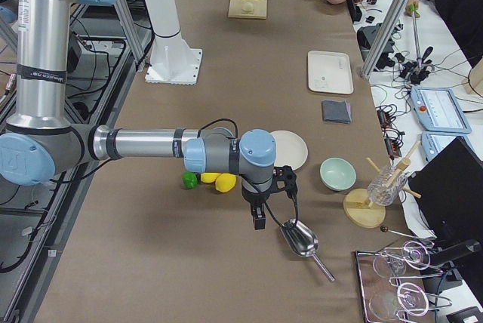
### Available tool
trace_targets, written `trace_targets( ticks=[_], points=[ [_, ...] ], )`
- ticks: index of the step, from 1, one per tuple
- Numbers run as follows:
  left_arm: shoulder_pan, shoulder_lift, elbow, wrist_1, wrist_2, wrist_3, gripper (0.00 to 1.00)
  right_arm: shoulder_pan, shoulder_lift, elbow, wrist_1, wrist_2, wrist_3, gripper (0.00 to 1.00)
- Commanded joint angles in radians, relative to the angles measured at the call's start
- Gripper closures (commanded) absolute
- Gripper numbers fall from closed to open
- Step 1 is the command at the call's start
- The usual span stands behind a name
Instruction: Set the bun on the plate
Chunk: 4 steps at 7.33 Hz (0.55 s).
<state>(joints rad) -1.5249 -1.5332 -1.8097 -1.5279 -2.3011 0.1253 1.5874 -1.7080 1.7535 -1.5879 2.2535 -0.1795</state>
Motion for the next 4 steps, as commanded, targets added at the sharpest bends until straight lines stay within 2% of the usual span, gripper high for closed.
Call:
trace_targets(
  ticks=[1, 4],
  points=[
    [0.012, 0.005, 0.016, -0.05, 0.0, -0.007, 0.02, -0.001, 0.002, 0.0, 0.002, 0.001, 0.0, 0.0],
    [0.015, 0.008, 0.015, -0.052, 0.002, -0.019, 0.03, -0.001, -0.004, 0.007, 0.0, 0.024, 0.0, 0.0]
  ],
)
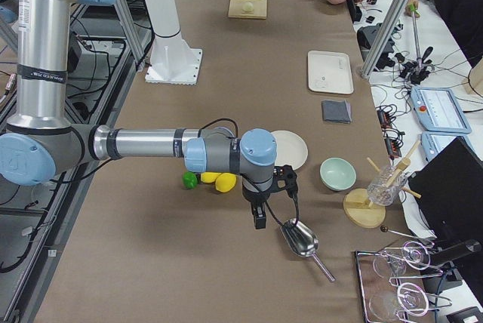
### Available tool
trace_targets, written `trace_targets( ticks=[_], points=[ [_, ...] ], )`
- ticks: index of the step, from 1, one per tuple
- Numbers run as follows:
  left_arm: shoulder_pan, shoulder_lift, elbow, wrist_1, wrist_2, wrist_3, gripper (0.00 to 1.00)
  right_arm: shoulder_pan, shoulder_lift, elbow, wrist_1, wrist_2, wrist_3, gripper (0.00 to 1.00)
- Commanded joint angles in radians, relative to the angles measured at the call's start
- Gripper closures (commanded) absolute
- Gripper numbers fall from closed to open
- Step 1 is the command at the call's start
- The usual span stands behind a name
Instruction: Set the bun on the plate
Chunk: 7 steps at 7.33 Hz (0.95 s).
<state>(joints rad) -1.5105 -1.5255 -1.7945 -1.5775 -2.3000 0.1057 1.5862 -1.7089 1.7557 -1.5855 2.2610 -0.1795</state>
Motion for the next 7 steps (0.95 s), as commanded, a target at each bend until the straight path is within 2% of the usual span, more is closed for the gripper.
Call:
trace_targets(
  ticks=[1, 7],
  points=[
    [0.004, -0.001, 0.0, -0.005, -0.002, -0.006, 0.03, 0.0, -0.003, -0.001, 0.002, 0.025, 0.0, 0.0],
    [0.065, -0.009, -0.002, -0.041, -0.003, -0.02, 0.03, -0.005, -0.005, 0.002, 0.007, 0.041, 0.002, 0.0]
  ],
)
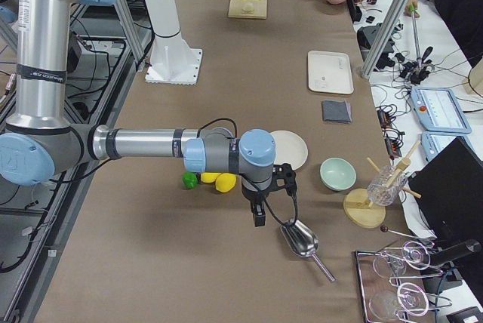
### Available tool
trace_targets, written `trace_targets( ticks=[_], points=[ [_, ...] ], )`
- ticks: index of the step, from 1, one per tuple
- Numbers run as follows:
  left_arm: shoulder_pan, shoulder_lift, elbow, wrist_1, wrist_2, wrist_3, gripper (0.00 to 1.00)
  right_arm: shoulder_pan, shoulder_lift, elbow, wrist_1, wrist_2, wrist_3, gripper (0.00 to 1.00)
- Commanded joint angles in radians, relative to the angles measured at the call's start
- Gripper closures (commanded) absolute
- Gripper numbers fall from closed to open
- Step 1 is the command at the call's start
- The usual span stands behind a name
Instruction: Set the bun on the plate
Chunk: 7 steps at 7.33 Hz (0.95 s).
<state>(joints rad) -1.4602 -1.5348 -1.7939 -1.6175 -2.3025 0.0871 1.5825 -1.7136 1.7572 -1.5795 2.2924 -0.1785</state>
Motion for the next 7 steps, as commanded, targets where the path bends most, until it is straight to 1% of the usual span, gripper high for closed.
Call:
trace_targets(
  ticks=[1, 4, 5, 6, 7],
  points=[
    [0.015, -0.002, -0.002, -0.001, 0.002, -0.003, 0.03, -0.016, 0.0, -0.002, 0.0, 0.01, 0.001, 0.0],
    [0.015, 0.002, -0.007, -0.001, 0.0, -0.001, 0.03, -0.018, -0.003, 0.004, 0.001, 0.027, -0.01, 0.0],
    [0.015, 0.005, -0.008, -0.001, 0.0, -0.001, 0.03, -0.019, -0.003, 0.002, 0.001, 0.051, -0.012, 0.0],
    [0.015, 0.007, -0.01, -0.001, 0.0, -0.003, 0.03, -0.019, -0.003, -0.002, 0.007, 0.093, -0.006, 0.0],
    [0.015, 0.008, -0.016, -0.001, 0.0, -0.003, 0.02, -0.025, -0.001, -0.008, 0.018, 0.178, -0.001, 0.0]
  ],
)
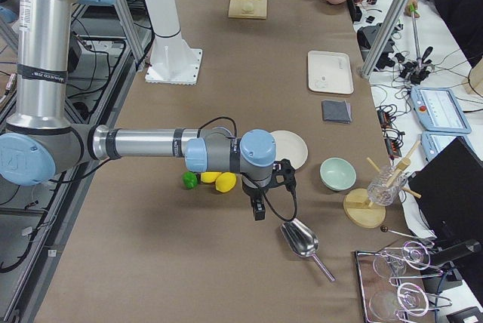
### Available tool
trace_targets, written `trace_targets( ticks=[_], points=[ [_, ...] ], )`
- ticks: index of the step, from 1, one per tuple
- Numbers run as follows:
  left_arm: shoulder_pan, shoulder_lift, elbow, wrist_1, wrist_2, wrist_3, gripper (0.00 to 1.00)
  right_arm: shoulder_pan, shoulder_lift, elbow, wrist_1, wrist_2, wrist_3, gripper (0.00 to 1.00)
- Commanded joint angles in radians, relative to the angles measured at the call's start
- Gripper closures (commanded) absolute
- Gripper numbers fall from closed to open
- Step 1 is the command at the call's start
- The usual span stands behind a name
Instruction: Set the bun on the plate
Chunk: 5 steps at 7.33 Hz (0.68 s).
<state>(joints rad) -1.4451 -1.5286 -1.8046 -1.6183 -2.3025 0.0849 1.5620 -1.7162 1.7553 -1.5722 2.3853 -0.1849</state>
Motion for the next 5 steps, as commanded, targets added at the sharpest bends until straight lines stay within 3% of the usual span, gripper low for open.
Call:
trace_targets(
  ticks=[1, 3, 5],
  points=[
    [0.0, 0.002, -0.007, 0.0, 0.0, -0.019, 0.02, -0.023, 0.001, -0.01, 0.009, 0.095, 0.01, 0.0],
    [0.002, 0.004, -0.018, 0.0, 0.0, -0.05, 0.02, -0.095, 0.012, -0.005, 0.097, 0.135, 0.11, 0.0],
    [0.002, 0.004, -0.013, 0.0, 0.0, -0.05, 0.02, -0.244, 0.033, -0.011, 0.296, 0.13, 0.383, 0.0]
  ],
)
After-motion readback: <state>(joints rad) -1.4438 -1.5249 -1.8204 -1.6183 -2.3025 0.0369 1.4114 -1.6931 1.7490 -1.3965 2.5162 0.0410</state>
